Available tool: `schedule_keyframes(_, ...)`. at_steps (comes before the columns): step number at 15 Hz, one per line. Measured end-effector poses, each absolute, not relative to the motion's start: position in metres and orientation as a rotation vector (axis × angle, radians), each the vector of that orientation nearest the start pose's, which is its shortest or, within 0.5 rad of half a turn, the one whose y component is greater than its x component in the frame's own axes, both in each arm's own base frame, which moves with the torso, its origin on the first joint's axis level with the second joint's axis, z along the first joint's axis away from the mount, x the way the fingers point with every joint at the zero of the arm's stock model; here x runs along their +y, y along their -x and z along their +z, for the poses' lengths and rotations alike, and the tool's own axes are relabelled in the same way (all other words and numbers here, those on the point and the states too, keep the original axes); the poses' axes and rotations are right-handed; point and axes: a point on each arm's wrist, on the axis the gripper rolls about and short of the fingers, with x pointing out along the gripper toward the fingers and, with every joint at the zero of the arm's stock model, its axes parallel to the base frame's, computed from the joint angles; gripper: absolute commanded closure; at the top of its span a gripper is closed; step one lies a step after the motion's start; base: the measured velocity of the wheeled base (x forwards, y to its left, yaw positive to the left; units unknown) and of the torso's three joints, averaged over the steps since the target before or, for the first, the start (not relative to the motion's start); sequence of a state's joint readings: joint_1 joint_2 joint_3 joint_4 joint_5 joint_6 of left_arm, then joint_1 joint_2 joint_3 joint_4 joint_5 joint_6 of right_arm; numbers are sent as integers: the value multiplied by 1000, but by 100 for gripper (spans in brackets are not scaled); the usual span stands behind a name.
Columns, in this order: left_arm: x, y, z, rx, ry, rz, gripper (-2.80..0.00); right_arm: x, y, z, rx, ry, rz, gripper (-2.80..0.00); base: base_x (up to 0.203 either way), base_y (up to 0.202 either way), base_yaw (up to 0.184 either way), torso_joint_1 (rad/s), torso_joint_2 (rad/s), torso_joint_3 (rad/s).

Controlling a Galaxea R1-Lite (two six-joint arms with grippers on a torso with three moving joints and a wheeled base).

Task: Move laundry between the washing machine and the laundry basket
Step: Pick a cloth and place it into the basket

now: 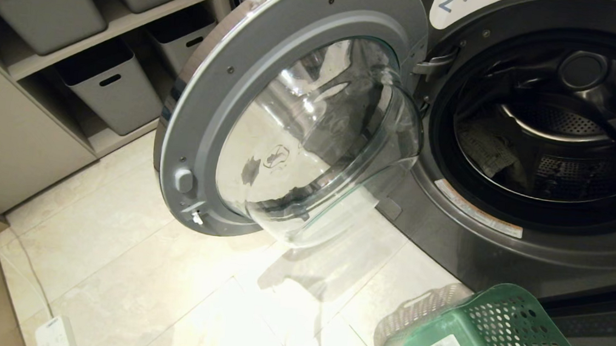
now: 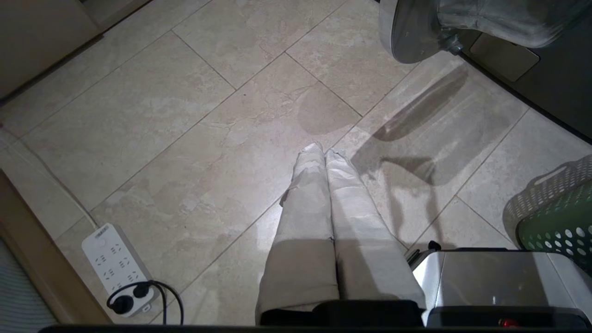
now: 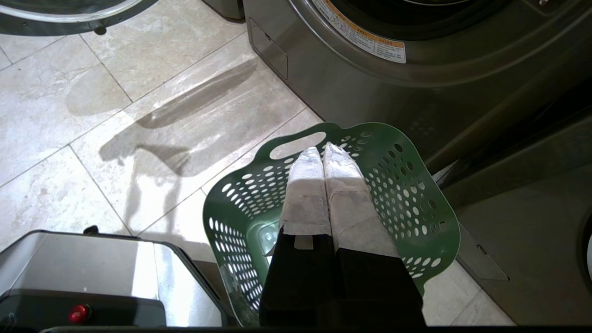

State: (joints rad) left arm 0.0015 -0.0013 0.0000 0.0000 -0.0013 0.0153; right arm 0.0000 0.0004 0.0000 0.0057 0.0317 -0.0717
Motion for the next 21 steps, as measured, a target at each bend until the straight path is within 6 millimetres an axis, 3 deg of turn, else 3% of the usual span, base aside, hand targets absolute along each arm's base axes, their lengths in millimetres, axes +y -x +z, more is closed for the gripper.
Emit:
schedule_keyframes(13, 0, 23, 76, -2, -18, 1, 0, 1, 23, 75, 4, 71, 33, 0, 5, 0, -1, 0, 0, 1)
schedule_keyframes(21, 0, 23, 75, -2, -20, -1, 0, 1, 23, 75, 4, 72, 33, 0, 188, 0, -1, 4, 4, 4)
